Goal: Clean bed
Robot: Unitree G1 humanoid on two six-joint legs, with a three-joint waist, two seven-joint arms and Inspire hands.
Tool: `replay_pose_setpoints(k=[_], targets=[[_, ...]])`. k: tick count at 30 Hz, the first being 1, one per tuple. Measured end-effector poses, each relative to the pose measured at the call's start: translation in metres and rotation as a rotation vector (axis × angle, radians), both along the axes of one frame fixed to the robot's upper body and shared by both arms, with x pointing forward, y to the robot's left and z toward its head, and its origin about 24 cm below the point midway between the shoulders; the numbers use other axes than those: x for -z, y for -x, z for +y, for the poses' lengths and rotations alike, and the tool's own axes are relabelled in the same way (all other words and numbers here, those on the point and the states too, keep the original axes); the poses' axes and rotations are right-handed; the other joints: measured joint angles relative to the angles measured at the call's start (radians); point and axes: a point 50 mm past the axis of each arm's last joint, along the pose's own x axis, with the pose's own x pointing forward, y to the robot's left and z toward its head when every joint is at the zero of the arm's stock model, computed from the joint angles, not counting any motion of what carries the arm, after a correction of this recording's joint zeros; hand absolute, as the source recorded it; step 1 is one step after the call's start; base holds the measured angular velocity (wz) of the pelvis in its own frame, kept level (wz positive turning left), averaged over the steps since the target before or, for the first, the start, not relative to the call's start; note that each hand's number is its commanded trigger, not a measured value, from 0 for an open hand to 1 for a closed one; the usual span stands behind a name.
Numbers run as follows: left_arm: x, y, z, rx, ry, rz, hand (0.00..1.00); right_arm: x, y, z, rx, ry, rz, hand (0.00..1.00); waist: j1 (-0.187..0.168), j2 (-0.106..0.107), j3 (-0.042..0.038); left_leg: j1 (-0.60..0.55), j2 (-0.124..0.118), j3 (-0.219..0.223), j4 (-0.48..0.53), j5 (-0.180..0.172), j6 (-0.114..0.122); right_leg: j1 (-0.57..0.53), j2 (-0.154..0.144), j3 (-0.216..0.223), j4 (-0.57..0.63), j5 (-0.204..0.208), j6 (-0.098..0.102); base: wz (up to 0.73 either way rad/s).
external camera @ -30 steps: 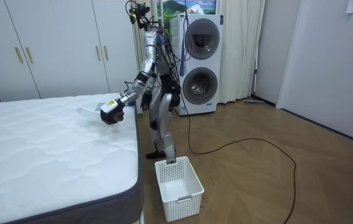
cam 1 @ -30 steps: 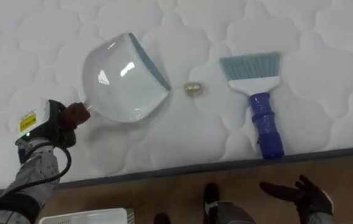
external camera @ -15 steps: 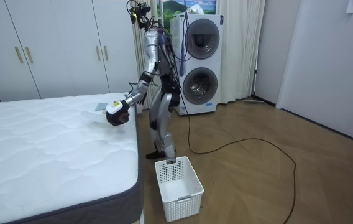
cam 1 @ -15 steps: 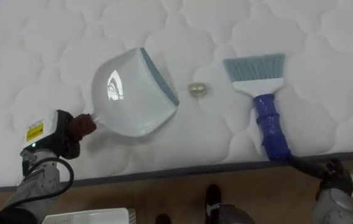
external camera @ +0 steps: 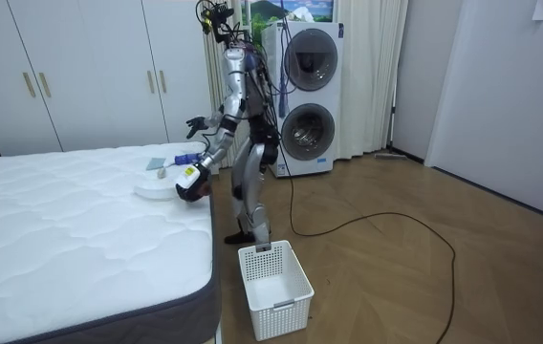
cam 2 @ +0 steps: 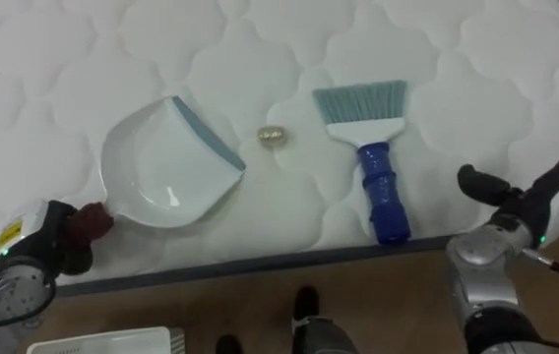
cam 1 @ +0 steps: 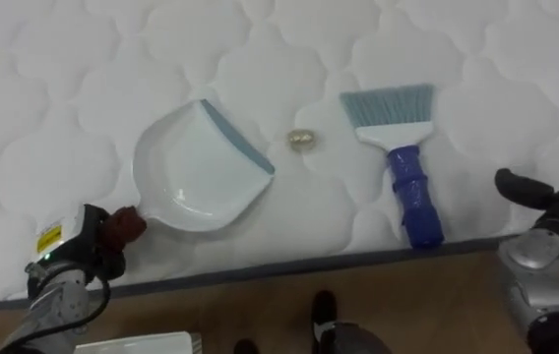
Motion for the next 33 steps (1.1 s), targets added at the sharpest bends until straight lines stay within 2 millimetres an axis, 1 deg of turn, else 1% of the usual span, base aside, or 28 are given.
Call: replay_pose_setpoints(k=[2,3,5,8,10,13,14,17,19,22,26,29,33], targets=[[0.001,0.0,0.0,0.003,0.015,0.024,1.0,-0.001,0.001,0.0,0.025,0.026,-0.005,0.0,0.008,0.001,-0.0001,-0.005,0.008,0.0,-0.002,0.001,0.002,0.0,-0.001,-0.006,-0.006,0.002,0.001,0.05],[0.002,0.0,0.0,0.0,0.024,0.03,1.0,-0.001,0.001,0.0,0.033,0.03,-0.007,0.0,0.009,0.001,-0.0003,-0.006,0.008,0.0,-0.002,0.001,0.002,0.0,-0.001,-0.008,-0.008,0.002,0.001,0.09],[0.001,-0.001,-0.002,-0.004,0.059,0.042,1.0,-0.001,0.002,0.001,0.056,0.044,-0.011,0.0,0.025,0.001,-0.0002,-0.008,0.009,0.0,0.001,0.001,0.002,0.002,0.003,-0.014,-0.019,0.006,-0.001,0.02],[0.001,-0.003,-0.003,0.004,0.085,0.063,1.0,-0.002,0.001,0.004,0.045,0.057,-0.015,0.0,0.041,0.004,0.0005,-0.009,0.012,0.0,0.006,0.001,0.003,0.003,0.005,-0.014,-0.019,0.006,0.0,-0.03],[0.0,-0.005,-0.004,0.013,0.095,0.073,1.0,-0.005,-0.001,0.006,0.031,0.091,-0.022,0.0,0.046,0.008,0.0016,-0.011,0.015,-0.001,0.005,0.001,0.003,0.004,-0.001,-0.029,-0.02,0.005,-0.002,0.02],[-0.002,-0.009,-0.007,0.023,0.116,0.078,1.0,-0.009,-0.004,0.009,-0.003,0.145,-0.026,0.0,0.058,0.015,0.0044,-0.014,0.016,-0.002,0.006,0.001,0.003,0.003,-0.002,-0.034,-0.02,0.003,-0.004,0.03],[-0.003,-0.01,-0.008,0.028,0.119,0.075,1.0,-0.011,-0.006,0.01,-0.014,0.154,-0.031,0.0,0.058,0.02,0.007,-0.017,0.015,-0.006,0.007,0.001,0.003,0.003,-0.003,-0.038,-0.019,0.001,-0.003,0.1],[-0.002,-0.011,-0.01,0.023,0.15,0.083,1.0,-0.009,-0.007,0.018,-0.063,0.166,-0.017,0.0,0.058,0.027,0.011,-0.019,0.015,-0.008,0.007,0.001,0.002,0.002,-0.002,-0.043,-0.019,-0.004,-0.003,0.08],[-0.003,-0.012,-0.011,0.027,0.157,0.09,1.0,-0.007,-0.008,0.022,-0.099,0.169,-0.004,0.0,0.06,0.032,0.0108,-0.024,0.015,-0.017,0.009,0.001,0.002,0.002,-0.003,-0.051,-0.019,-0.005,-0.005,0.09],[-0.003,-0.013,-0.011,0.033,0.162,0.096,1.0,-0.003,-0.01,0.03,-0.177,0.171,0.024,0.0,0.06,0.033,0.0106,-0.025,0.016,-0.021,0.012,0.001,0.002,0.003,-0.003,-0.054,-0.017,-0.008,-0.005,0.05],[-0.004,-0.016,-0.013,0.045,0.171,0.105,1.0,0.003,-0.011,0.036,-0.253,0.165,0.065,0.0,0.061,0.037,0.0126,-0.025,0.015,-0.023,0.012,0.002,0.003,0.005,-0.01,-0.056,-0.015,-0.013,0.0,0.04],[-0.006,-0.018,-0.014,0.058,0.177,0.11,1.0,0.006,-0.01,0.037,-0.27,0.148,0.08,0.0,0.059,0.039,0.0141,-0.024,0.01,-0.023,0.011,0.003,0.004,0.004,-0.018,-0.053,0.0,-0.027,0.008,0.12],[-0.007,-0.02,-0.015,0.066,0.178,0.11,1.0,0.008,-0.011,0.039,-0.295,0.136,0.092,0.0,0.068,0.041,0.0157,-0.024,0.01,-0.022,0.011,0.002,0.005,0.004,-0.018,-0.053,0.0,-0.028,0.009,0.02]])
